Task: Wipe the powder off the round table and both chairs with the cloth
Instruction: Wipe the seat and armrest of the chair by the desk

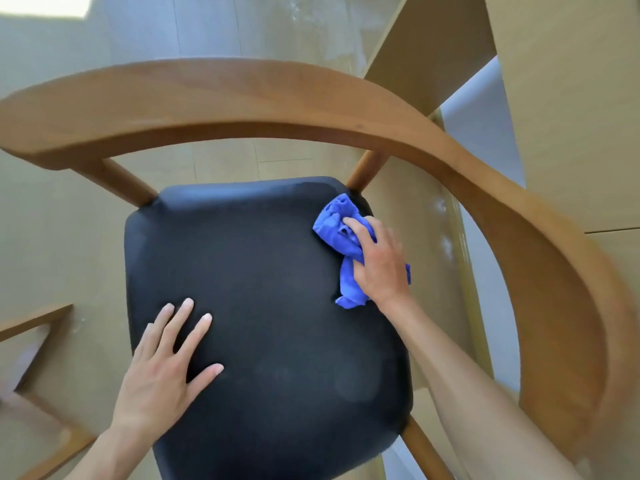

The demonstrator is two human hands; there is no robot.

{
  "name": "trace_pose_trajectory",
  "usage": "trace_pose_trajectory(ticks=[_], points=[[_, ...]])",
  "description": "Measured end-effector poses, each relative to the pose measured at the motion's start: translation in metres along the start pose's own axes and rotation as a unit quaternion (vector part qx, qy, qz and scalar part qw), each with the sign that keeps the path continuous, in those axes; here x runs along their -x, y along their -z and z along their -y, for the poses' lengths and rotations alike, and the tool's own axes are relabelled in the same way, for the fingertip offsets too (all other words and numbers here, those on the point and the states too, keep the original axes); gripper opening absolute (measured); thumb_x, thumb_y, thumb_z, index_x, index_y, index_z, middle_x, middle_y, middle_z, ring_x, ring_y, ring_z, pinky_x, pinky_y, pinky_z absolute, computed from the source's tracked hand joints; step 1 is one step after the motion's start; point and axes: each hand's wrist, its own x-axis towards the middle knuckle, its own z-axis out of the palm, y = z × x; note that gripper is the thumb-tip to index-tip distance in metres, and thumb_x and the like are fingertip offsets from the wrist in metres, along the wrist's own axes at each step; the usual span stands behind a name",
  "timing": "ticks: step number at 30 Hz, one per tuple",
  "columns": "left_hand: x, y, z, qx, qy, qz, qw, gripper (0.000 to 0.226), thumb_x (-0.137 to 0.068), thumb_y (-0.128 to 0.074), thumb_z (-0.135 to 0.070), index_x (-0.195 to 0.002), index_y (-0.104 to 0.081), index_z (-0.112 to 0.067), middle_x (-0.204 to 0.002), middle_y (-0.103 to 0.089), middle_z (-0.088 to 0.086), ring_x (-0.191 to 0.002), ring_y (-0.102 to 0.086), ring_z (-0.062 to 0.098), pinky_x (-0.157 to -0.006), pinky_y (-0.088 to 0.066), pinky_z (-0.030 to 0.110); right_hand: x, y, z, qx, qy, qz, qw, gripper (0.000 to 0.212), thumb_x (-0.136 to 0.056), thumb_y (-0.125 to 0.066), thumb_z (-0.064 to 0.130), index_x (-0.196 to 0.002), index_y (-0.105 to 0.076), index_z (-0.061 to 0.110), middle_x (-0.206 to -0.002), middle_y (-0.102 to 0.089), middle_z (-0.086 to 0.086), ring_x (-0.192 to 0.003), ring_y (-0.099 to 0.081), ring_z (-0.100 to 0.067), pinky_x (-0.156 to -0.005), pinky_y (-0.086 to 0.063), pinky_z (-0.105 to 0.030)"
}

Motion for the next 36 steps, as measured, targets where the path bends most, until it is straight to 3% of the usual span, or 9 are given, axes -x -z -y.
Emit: trace_pose_trajectory(ticks=[6, 11, 16, 19, 21, 24, 28, 31, 36], points=[[-0.003, 0.007, -0.005, -0.006, 0.018, 0.035, 0.999, 0.086, -0.089, -0.014, -0.072, -0.135, -0.051, -0.01, -0.149, -0.033, 0.015, -0.139, -0.027, 0.039, -0.11, -0.026, 0.05, 0.147, 0.01, 0.013, -0.063, -0.242, -0.014, 0.968, 0.067, -0.062, -0.062, -0.008, -0.116, -0.044, 0.028, -0.111, -0.053, -0.01, -0.092, -0.055, -0.035, -0.074, -0.053, -0.046], [-0.005, 0.013, -0.007, -0.018, 0.029, 0.062, 0.998, 0.088, -0.086, -0.014, -0.075, -0.135, -0.05, -0.011, -0.148, -0.035, 0.015, -0.137, -0.026, 0.04, -0.109, -0.026, 0.048, 0.236, 0.01, 0.081, -0.076, -0.288, 0.118, 0.947, 0.081, -0.045, -0.079, -0.003, -0.109, -0.044, 0.032, -0.108, -0.052, -0.004, -0.083, -0.06, -0.028, -0.056, -0.055, -0.032], [-0.007, 0.013, -0.01, -0.013, 0.047, 0.059, 0.997, 0.076, -0.072, -0.077, -0.05, -0.134, -0.052, -0.012, -0.148, -0.035, 0.014, -0.137, -0.025, 0.037, -0.107, -0.035, 0.054, 0.182, 0.035, 0.043, -0.048, -0.258, 0.059, 0.963, 0.067, -0.055, -0.064, -0.009, -0.107, -0.047, 0.028, -0.108, -0.055, -0.006, -0.085, -0.057, -0.034, -0.067, -0.05, -0.042], [-0.005, 0.013, -0.011, -0.008, 0.055, 0.051, 0.997, 0.079, -0.069, -0.081, -0.043, -0.136, -0.05, -0.013, -0.15, -0.033, 0.012, -0.139, -0.019, 0.034, -0.11, -0.031, 0.051, 0.118, 0.044, -0.009, -0.041, -0.303, -0.003, 0.952, 0.064, -0.067, -0.058, -0.009, -0.126, -0.052, 0.016, -0.118, -0.055, -0.012, -0.101, -0.054, -0.04, -0.084, -0.046, -0.049], [-0.004, 0.013, -0.009, 0.012, 0.057, 0.045, 0.997, 0.08, -0.072, -0.079, -0.042, -0.14, -0.046, -0.016, -0.154, -0.026, 0.008, -0.142, -0.012, 0.031, -0.113, -0.026, 0.046, 0.087, 0.046, -0.044, -0.039, -0.336, 0.033, 0.94, 0.073, -0.074, -0.054, -0.006, -0.14, -0.037, 0.019, -0.126, -0.051, -0.009, -0.109, -0.051, -0.036, -0.087, -0.045, -0.051], [-0.003, 0.015, -0.008, 0.03, 0.054, 0.054, 0.997, 0.081, -0.075, -0.075, -0.042, -0.144, -0.039, -0.02, -0.157, -0.018, 0.003, -0.144, -0.005, 0.026, -0.116, -0.02, 0.041, 0.094, 0.033, -0.057, -0.073, -0.36, 0.092, 0.925, 0.072, -0.074, -0.049, -0.002, -0.139, -0.034, 0.025, -0.123, -0.052, -0.005, -0.104, -0.054, -0.036, -0.079, -0.047, -0.042], [-0.003, 0.017, -0.009, 0.028, 0.054, 0.057, 0.997, 0.081, -0.076, -0.074, -0.044, -0.144, -0.037, -0.021, -0.157, -0.017, 0.004, -0.143, -0.004, 0.027, -0.116, -0.021, 0.042, 0.151, 0.019, -0.014, -0.094, -0.41, 0.043, 0.906, 0.062, -0.069, -0.054, -0.003, -0.127, -0.045, 0.017, -0.113, -0.051, -0.011, -0.101, -0.052, -0.037, -0.079, -0.045, -0.042], [-0.005, 0.02, -0.012, 0.03, 0.054, 0.075, 0.995, 0.081, -0.077, -0.073, -0.043, -0.145, -0.035, -0.022, -0.157, -0.013, 0.004, -0.143, -0.001, 0.027, -0.116, -0.018, 0.041, 0.195, 0.012, 0.052, -0.017, -0.369, 0.051, 0.928, 0.067, -0.061, -0.06, -0.003, -0.123, -0.047, 0.018, -0.108, -0.05, -0.011, -0.092, -0.049, -0.037, -0.075, -0.044, -0.044], [-0.009, 0.044, 0.002, 0.049, 0.035, 0.14, 0.988, 0.073, -0.086, -0.066, -0.031, -0.148, -0.028, -0.029, -0.158, -0.007, -0.004, -0.143, 0.001, 0.022, -0.112, -0.03, 0.041, 0.256, -0.015, 0.207, -0.063, -0.214, 0.198, 0.955, 0.085, -0.032, -0.072, 0.01, -0.111, -0.048, 0.029, -0.091, -0.053, 0.003, -0.069, -0.053, -0.022, -0.052, -0.046, -0.031]])
